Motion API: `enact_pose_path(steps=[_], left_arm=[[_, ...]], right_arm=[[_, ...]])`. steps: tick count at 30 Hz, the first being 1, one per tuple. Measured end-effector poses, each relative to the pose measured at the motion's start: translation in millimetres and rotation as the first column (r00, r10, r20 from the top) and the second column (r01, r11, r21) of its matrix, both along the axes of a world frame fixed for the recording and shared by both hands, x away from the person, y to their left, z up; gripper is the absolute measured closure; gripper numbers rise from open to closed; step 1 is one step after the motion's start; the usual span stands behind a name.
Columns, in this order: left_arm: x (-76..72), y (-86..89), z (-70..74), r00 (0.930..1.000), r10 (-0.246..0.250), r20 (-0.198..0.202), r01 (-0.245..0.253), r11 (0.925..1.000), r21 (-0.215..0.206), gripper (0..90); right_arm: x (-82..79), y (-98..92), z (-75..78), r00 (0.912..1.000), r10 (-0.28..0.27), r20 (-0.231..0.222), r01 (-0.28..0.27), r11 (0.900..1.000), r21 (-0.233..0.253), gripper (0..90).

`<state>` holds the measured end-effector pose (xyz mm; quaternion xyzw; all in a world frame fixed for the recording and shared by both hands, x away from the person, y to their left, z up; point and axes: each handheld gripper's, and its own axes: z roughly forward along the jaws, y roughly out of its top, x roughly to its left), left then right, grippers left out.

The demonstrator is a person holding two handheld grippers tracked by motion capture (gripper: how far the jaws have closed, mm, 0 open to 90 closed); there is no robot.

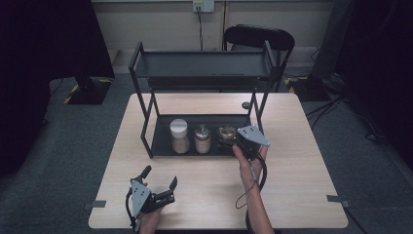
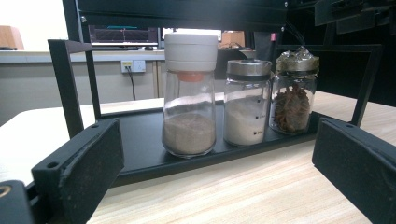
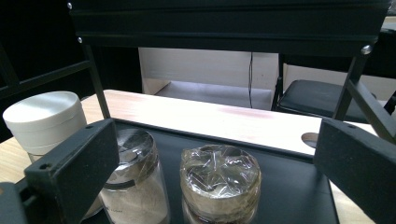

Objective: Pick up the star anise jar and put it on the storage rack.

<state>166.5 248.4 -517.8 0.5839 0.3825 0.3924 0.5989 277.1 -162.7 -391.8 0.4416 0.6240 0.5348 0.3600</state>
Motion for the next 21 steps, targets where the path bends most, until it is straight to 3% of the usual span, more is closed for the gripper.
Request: enact_pose_path(steps=[10,13,21], left_arm=[[0.0,0.0,0.1,1.0,0.0,0.0,0.0,1.0,0.001,1.3],[0.2,0.4,0.1,1.0,-0.002,0.0,0.002,1.0,0.0,1.3],[0.2,0.4,0.1,1.0,-0.002,0.0,0.002,1.0,0.0,1.3]], right_arm=[[-15.2,-3.5,-1.9,0.9997,-0.012,0.023,0.012,1.0,-0.027,0.0],[-15.6,-10.4,-6.2,0.9999,-0.003,0.015,0.003,1.0,0.002,0.0],[-26.0,-15.5,-9.4,0.9996,-0.01,0.027,0.01,1.0,-0.007,0.0]])
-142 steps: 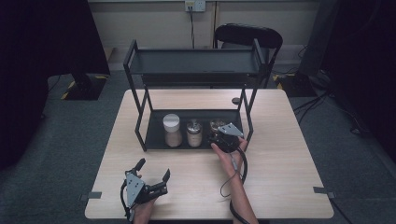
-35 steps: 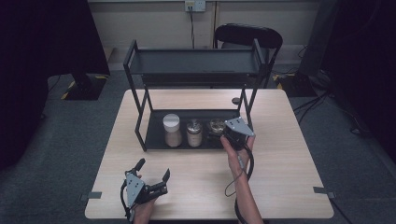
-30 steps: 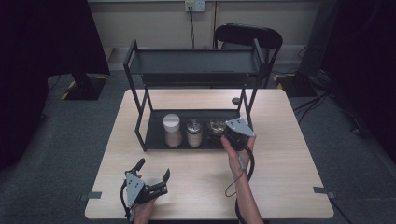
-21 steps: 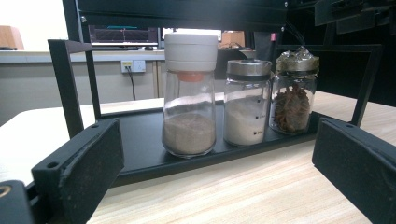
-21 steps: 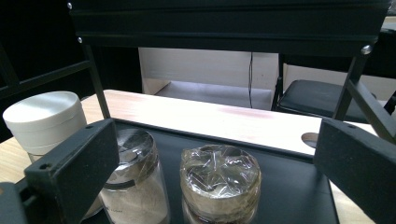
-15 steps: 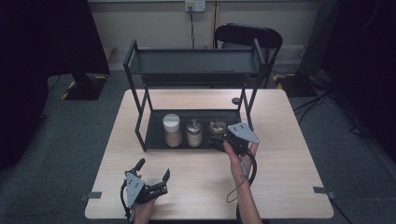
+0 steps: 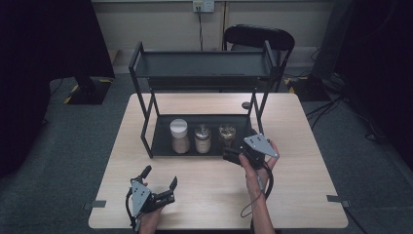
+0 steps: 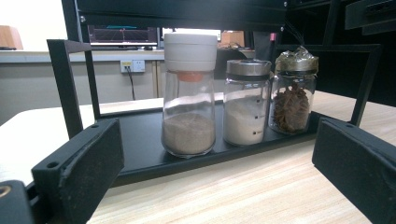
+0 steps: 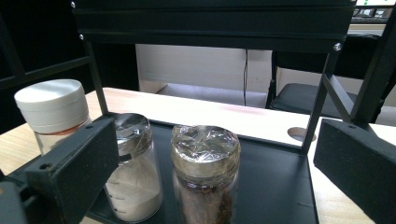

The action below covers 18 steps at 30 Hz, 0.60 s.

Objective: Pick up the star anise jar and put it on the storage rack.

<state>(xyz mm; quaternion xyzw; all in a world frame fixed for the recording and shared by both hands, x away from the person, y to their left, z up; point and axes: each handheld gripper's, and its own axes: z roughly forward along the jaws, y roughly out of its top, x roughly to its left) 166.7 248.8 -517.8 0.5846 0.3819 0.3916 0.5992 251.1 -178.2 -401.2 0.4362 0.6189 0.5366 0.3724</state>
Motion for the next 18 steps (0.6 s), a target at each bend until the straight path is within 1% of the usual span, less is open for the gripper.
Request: enact_pose_path(steps=[2,4,7,10,12,18], left_arm=[[0.0,0.0,0.0,1.0,0.0,0.0,0.0,1.0,0.0,1.3],[0.0,0.0,0.0,1.0,0.0,0.0,0.0,1.0,0.0,1.3],[0.0,0.0,0.0,1.0,0.0,0.0,0.0,1.0,0.0,1.4],[0.0,0.0,0.0,1.0,0.0,0.0,0.0,1.0,0.0,1.3],[0.0,0.0,0.0,1.0,0.0,0.0,0.0,1.0,0.0,1.4],[0.0,-0.1,0.0,1.0,0.0,0.0,0.0,1.0,0.0,1.4]], right_arm=[[-3.1,-1.6,-1.5,1.0,0.001,0.009,-0.002,1.0,0.012,0.0],[-5.1,-3.8,-2.6,0.9999,0.006,0.009,-0.006,1.0,0.029,0.0],[-9.8,-5.1,-6.5,0.9997,0.003,0.022,-0.004,0.999,0.038,0.0],[-14.8,-4.1,-8.2,0.9997,-0.011,0.023,0.01,0.999,0.032,0.0],[-17.8,-5.4,-9.0,0.9997,-0.011,0.023,0.01,0.999,0.039,0.0],[-25.4,-9.6,-10.5,0.9994,-0.02,0.029,0.019,0.999,0.039,0.0]])
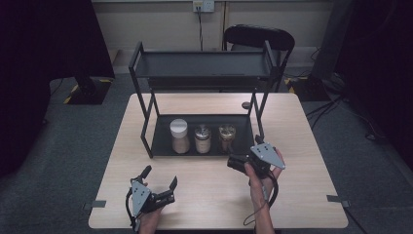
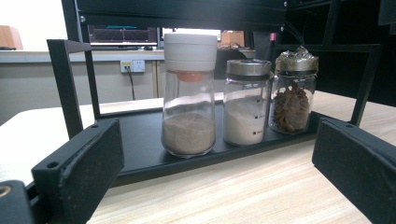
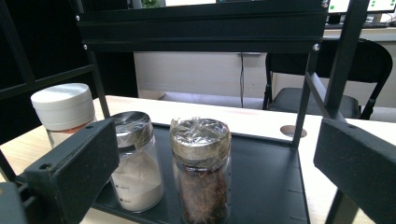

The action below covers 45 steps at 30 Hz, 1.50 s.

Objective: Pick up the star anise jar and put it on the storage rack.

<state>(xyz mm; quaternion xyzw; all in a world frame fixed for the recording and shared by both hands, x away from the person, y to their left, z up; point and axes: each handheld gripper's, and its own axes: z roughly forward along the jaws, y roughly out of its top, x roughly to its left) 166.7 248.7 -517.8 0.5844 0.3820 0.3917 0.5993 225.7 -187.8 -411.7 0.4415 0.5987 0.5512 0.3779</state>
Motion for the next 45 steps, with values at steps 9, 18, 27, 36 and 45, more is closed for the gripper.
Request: enact_pose_path(steps=[9,18,27,36,45], left_arm=[[0.0,0.0,0.0,1.0,0.0,0.0,0.0,1.0,0.0,1.4],[-0.1,-0.2,0.0,1.0,0.001,0.0,-0.001,1.0,0.0,1.3],[-0.2,-0.5,0.0,1.0,0.003,0.0,-0.003,1.0,0.0,1.3],[-0.2,-0.4,0.0,1.0,0.003,0.0,-0.003,1.0,0.0,1.4],[-0.2,-0.4,0.1,1.0,0.003,0.0,-0.003,1.0,0.0,1.4]], right_arm=[[-10.4,-4.0,-4.7,0.9997,-0.024,0.005,0.024,1.0,0.001,1.0],[-22.5,-7.4,-12.0,0.999,-0.034,0.029,0.034,0.999,0.011,0.0],[-32.5,-4.5,-20.7,0.9985,-0.039,0.04,0.039,0.999,0.001,0.0],[-48.8,-4.8,-25.7,0.9971,-0.043,0.063,0.043,0.999,-0.002,0.0],[-61.1,-11.8,-39.2,0.9956,-0.046,0.082,0.047,0.999,-0.002,0.0]])
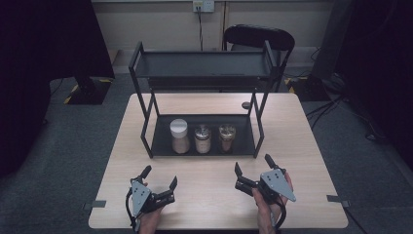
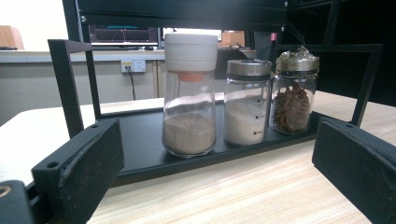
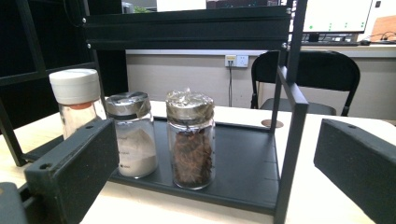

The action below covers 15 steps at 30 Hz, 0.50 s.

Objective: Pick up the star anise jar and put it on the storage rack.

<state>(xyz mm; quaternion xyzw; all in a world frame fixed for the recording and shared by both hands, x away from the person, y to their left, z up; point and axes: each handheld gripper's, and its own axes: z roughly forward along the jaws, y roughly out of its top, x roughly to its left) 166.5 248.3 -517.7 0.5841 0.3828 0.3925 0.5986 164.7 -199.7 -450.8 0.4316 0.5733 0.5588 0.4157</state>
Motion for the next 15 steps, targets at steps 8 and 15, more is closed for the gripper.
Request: enact_pose_path(steps=[8,15], left_arm=[[0.0,0.0,0.0,1.0,0.0,0.0,0.0,1.0,0.0,1.4],[0.1,0.1,0.0,1.0,-0.001,0.0,0.001,1.0,0.0,1.4]], right_arm=[[-11.4,-3.7,-10.4,0.9999,0.002,0.017,-0.002,1.0,-0.004,0.0],[-13.0,-4.4,-19.6,1.0,-0.01,0.003,0.01,1.0,-0.019,0.0]])
